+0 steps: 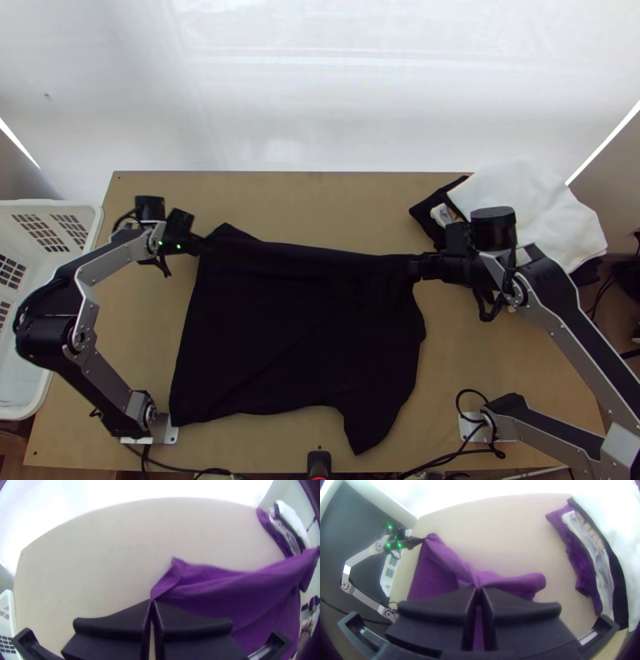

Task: Fold the t-shirt

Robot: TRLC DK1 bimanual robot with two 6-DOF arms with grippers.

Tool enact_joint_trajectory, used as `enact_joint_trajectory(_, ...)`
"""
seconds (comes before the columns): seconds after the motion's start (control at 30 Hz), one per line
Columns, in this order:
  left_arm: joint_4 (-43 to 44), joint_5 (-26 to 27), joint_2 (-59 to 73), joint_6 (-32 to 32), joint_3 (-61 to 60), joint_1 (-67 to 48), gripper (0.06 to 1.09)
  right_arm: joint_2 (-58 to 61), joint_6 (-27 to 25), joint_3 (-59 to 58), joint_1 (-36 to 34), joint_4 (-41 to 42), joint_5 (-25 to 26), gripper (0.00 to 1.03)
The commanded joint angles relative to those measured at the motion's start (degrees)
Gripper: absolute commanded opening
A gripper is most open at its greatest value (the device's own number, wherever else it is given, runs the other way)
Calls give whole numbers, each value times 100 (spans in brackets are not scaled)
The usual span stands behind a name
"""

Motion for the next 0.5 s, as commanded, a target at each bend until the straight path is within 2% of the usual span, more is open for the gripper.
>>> enact_joint_trajectory(0.0,-179,181,-913,-1676,587,225,9,57,36,206,-240,30,-7,3)
enact_joint_trajectory(0.13,-311,155,-1845,-2705,842,251,9,338,142,619,-636,74,37,3)
enact_joint_trajectory(0.27,-724,137,-2311,-3733,1721,638,9,962,274,1568,-1172,74,257,3)
enact_joint_trajectory(0.37,-760,137,-2495,-4313,2424,946,9,1577,291,2720,-1550,65,257,3)
enact_joint_trajectory(0.47,-707,129,-2539,-4919,3268,1297,9,2307,326,4442,-1778,-208,257,3)
